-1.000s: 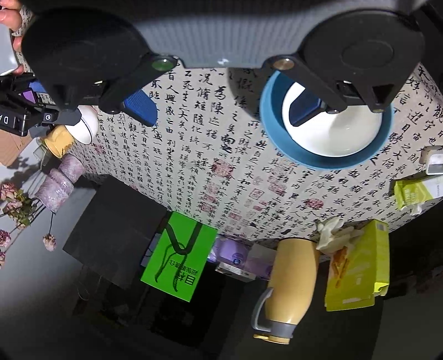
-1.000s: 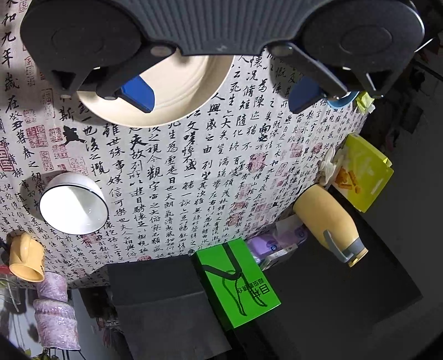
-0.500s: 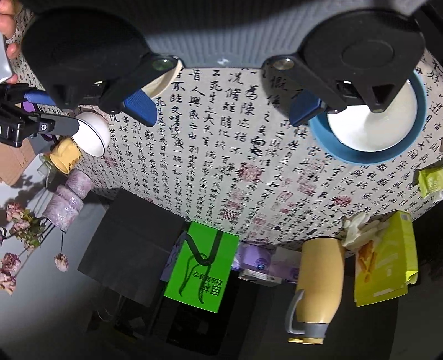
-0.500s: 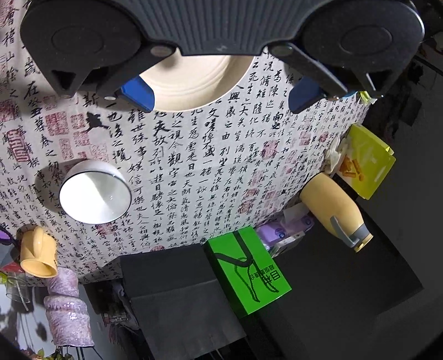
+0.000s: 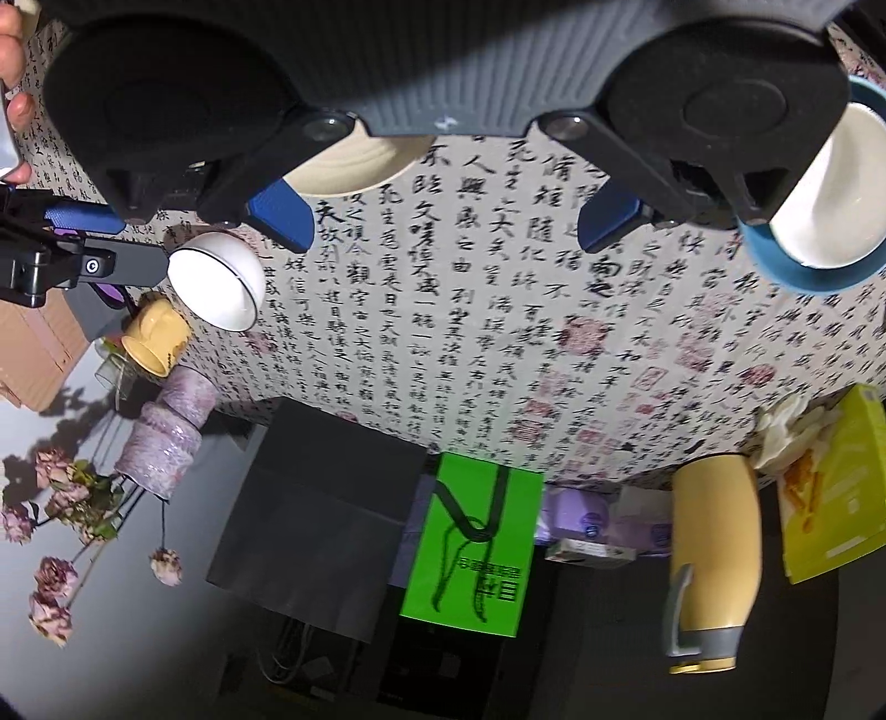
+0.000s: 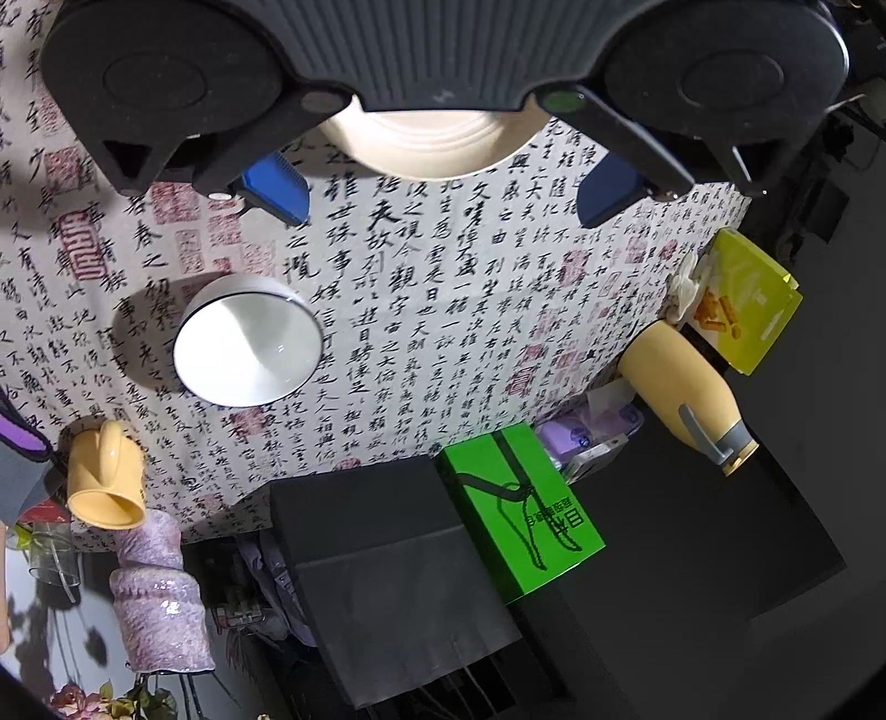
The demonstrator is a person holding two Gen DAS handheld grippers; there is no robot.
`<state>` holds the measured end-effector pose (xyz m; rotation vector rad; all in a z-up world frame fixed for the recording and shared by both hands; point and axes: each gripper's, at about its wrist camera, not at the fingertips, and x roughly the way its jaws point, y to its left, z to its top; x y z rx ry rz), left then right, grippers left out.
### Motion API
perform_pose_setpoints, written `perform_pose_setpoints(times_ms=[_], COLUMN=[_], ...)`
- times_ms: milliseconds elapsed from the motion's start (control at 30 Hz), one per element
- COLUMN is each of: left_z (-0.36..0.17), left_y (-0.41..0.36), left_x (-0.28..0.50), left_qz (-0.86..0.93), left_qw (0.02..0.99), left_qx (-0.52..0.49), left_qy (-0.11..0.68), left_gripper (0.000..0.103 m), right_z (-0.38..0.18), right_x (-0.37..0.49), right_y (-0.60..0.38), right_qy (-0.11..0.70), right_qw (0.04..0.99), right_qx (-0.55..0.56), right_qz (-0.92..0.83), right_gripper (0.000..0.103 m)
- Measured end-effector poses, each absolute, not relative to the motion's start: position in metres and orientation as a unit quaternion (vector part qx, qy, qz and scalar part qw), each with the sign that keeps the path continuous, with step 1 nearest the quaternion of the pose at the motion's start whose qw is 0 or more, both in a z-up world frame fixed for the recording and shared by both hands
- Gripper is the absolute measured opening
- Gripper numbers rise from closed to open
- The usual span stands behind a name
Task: Organize plates and bowls
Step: 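Move both open grippers toward the second white bowl beside the yellow mug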
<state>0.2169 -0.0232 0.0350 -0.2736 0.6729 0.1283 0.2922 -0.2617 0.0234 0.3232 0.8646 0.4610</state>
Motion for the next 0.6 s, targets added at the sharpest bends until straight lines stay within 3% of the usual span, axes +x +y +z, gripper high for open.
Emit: perform_pose_setpoints(times_ms=[600], left_z=[0.029], left_y=[-0.084], left_x=[0.273], left_qz=[0.042], left_qw=[0.933], left_qx=[-0.097], left_qy=[0.344], left_gripper=[0.103], right_z=[0.008], right_x=[0.328], right_y=[-0.309], right_qy=[0.414], right_qw=[0.873], right_qx=[0.151], right_qz=[0.21], right_gripper=[0.103])
